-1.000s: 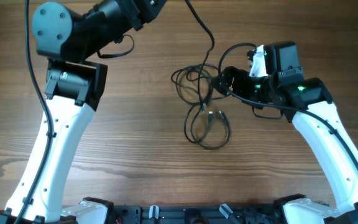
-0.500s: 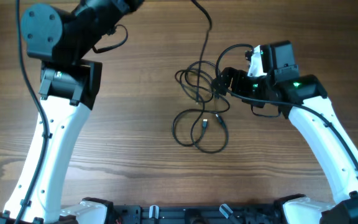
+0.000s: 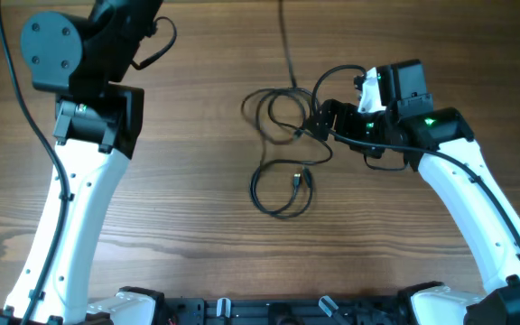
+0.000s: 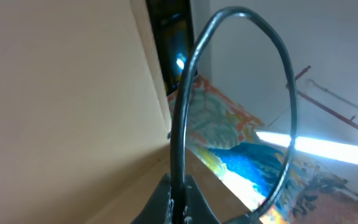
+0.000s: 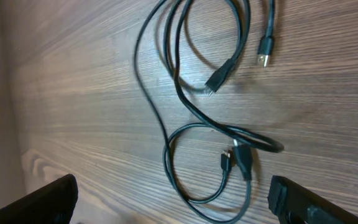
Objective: Untangle cables
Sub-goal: 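Lift one cable with the left gripper and pull it up-left away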
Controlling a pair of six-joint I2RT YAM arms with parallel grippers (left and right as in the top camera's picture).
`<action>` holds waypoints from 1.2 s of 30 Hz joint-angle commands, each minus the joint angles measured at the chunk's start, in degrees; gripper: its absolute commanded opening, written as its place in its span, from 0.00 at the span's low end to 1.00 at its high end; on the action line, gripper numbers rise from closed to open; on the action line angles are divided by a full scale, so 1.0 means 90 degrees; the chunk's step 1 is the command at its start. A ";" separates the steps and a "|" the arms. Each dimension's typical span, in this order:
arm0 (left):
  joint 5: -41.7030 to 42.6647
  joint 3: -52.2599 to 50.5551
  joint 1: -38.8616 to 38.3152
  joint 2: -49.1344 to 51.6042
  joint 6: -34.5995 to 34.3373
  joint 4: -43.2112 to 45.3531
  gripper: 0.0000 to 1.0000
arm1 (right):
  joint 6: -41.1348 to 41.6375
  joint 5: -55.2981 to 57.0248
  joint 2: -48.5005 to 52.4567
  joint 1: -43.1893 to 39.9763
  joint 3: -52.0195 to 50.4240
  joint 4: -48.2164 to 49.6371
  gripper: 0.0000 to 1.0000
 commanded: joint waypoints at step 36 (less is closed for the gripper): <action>-0.3230 0.0124 0.4107 0.2186 0.5484 -0.2727 0.49 | -0.0126 -0.0102 0.0078 0.0027 0.0029 -0.0391 0.99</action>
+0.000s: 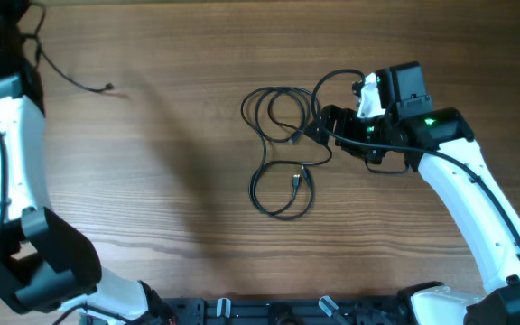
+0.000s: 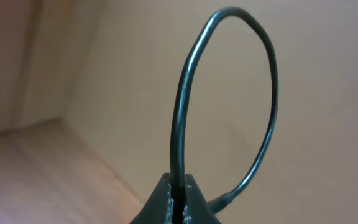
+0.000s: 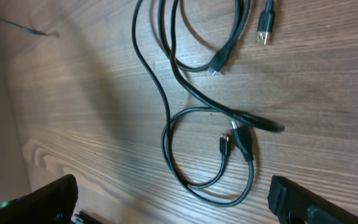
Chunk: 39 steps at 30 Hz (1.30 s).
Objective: Untangle cables
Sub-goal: 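Lift one cable with the left gripper and pull it up-left away, then lay the pulled cable at the far left and release it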
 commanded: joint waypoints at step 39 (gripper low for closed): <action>0.0216 0.0070 0.0151 0.2727 0.4464 -0.1440 0.79 | -0.0085 0.0036 0.0078 0.0027 0.0027 -0.0216 1.00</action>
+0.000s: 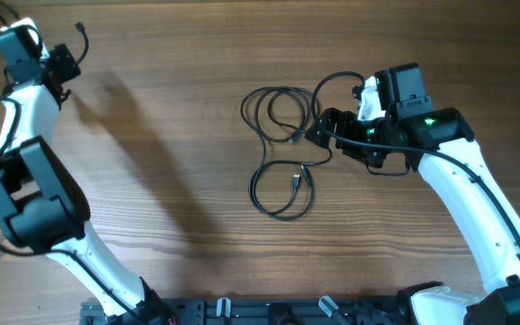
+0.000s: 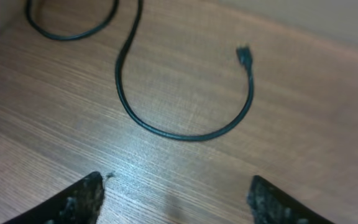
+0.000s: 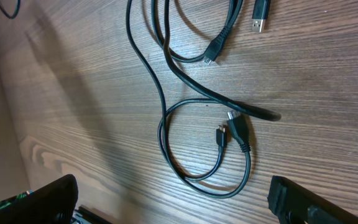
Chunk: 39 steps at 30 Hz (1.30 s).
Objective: Untangle cables
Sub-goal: 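Lay the pulled cable at the far left and release it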
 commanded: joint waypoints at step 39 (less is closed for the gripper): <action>-0.0214 0.3453 0.0138 0.2613 -0.3660 -0.1795 0.84 | 0.0080 0.0032 0.0078 0.0027 0.0027 -0.0342 1.00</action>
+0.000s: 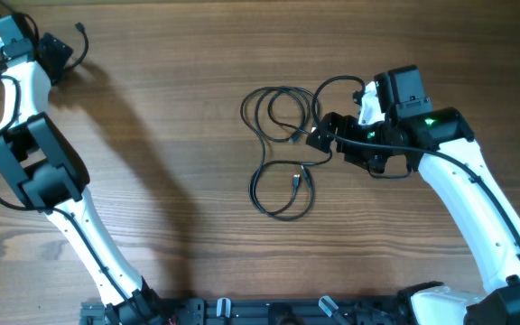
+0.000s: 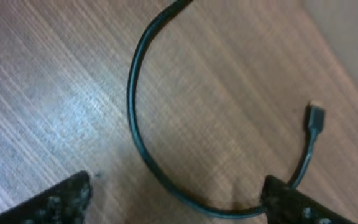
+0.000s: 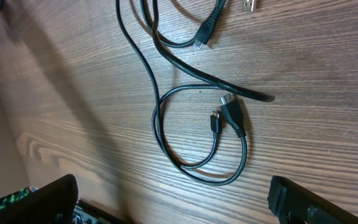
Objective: Untangle cables
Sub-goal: 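Lay the pulled cable at the far left and release it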
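Note:
A tangle of black cables (image 1: 281, 144) lies mid-table, with loops and loose plugs (image 3: 229, 116) showing in the right wrist view. My right gripper (image 1: 323, 137) hovers at the tangle's right side; its fingers (image 3: 45, 199) are spread wide and hold nothing. One thin black cable (image 1: 81, 34) lies apart at the far left corner. My left gripper (image 1: 51, 45) is open just over it. That cable (image 2: 143, 146) arcs between the left fingertips (image 2: 67, 198), and its plug (image 2: 313, 118) rests on the wood.
The wooden table (image 1: 170, 181) ends close to the left gripper, where a beige wall (image 2: 353, 31) rises. A black rail (image 1: 269, 311) with both arm bases runs along the front edge.
The left gripper, still open, has shifted slightly toward the far left corner, and the separated cable now arcs closer between its fingers. The right gripper has drawn slightly back from the tangle, still open.
First my left gripper was shut on a cable loop, raised high, with a strand leading out of the tangle. Then it was at the far left, still shut on it, that cable clear of the tangle. Later it was open with the cable on the table; it stays so.

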Controlling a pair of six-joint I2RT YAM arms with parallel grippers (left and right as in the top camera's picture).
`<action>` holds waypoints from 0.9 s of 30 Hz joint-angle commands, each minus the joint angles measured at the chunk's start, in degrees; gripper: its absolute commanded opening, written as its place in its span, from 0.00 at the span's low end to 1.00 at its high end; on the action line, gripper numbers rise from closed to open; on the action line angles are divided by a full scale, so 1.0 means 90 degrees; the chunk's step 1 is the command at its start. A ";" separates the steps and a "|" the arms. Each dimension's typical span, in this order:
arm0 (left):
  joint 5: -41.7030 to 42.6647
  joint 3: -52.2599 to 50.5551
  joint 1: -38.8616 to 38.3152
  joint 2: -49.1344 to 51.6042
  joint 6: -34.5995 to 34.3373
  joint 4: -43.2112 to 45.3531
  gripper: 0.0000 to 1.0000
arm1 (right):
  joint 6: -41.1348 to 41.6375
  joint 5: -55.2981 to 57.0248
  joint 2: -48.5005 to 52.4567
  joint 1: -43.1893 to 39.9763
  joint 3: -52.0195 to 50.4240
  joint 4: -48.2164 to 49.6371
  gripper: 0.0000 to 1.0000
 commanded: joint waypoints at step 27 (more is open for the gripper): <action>-0.0695 0.0034 -0.0563 0.0729 0.0002 -0.0415 0.04 | 0.0022 0.0034 0.0078 0.0027 0.0027 -0.0061 1.00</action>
